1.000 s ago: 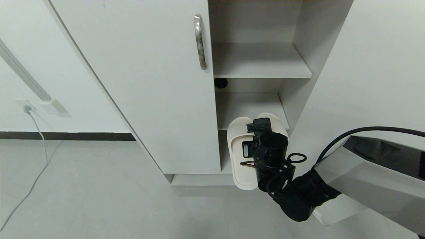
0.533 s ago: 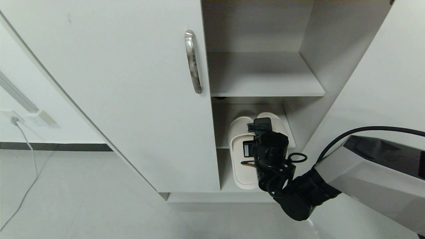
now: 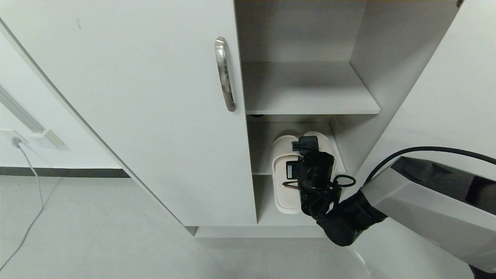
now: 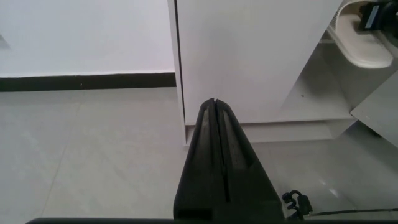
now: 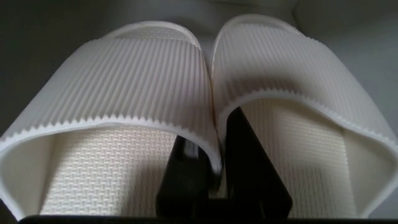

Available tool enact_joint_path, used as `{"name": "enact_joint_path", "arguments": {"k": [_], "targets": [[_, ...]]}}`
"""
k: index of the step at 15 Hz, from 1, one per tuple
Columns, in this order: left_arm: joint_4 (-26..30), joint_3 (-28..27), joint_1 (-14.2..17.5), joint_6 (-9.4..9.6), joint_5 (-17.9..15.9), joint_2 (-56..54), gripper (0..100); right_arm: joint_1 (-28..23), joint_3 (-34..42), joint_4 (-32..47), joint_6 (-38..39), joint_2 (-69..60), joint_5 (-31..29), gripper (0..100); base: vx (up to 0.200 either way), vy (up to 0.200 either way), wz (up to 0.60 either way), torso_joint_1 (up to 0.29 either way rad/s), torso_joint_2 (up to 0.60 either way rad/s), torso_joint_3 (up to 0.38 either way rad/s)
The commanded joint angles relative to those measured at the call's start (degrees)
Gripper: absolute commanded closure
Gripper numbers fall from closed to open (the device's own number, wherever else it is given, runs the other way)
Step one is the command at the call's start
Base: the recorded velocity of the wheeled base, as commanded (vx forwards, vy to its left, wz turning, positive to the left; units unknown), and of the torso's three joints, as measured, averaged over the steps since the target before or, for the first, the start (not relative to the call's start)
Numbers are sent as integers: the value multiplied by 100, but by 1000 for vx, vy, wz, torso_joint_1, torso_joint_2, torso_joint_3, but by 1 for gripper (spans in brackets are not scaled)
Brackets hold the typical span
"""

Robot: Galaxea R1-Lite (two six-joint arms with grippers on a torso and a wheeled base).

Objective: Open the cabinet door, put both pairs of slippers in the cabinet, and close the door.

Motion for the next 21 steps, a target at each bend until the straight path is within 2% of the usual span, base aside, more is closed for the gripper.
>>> {"name": "enact_joint_path", "arguments": {"k": [1,4,9,12,21], "targets": [[7,1,8,-1,1,5,100,-170,-485,136,1,388,108,100,0,0,0,0,0,0],[-2,1,-1,-10,1,5,100,-329,-1223,637,1,503,222,100,0,0,0,0,0,0],[-2,1,-1,-10,1,5,100,-575,-2928,1841,1,933,415,100,0,0,0,0,0,0],[-2,1,-1,-10,1,5,100,-645,-3482,2245,1,1083,451,100,0,0,0,0,0,0],[-2,1,-1,-10,1,5,100,-689,-3676,2333,1,1259,459,100,0,0,0,0,0,0]]}}
